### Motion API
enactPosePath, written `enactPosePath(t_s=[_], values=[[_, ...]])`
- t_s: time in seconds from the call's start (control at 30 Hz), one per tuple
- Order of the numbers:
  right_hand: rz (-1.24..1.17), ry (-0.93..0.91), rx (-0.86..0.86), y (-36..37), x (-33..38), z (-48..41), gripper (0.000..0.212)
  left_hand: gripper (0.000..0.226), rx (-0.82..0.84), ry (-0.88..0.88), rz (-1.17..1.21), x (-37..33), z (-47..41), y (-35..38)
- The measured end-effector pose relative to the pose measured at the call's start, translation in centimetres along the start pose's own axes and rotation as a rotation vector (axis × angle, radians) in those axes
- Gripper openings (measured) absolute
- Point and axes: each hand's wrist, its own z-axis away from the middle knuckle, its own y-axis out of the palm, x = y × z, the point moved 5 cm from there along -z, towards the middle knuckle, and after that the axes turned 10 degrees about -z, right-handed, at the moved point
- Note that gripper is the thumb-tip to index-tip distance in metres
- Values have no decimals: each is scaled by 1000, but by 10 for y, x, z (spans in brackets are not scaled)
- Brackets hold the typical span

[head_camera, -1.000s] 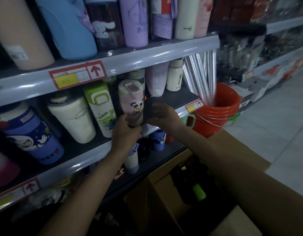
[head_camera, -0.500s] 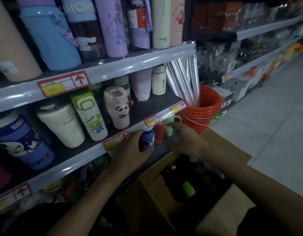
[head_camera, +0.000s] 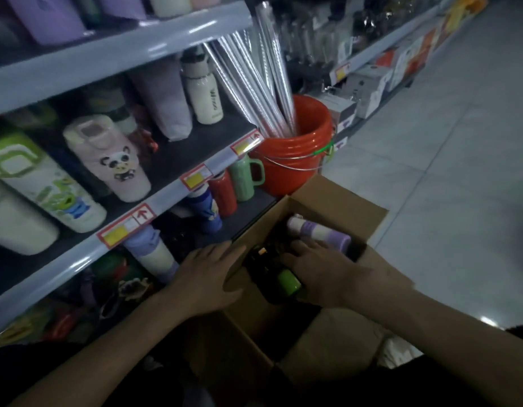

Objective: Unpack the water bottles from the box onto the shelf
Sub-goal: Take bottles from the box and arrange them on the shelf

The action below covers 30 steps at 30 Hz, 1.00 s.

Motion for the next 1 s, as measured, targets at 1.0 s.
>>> enactPosePath(t_s=[1.0], values=[[-79, 351, 77, 68, -138, 67, 72, 94, -119, 268, -333, -201, -253, 76]])
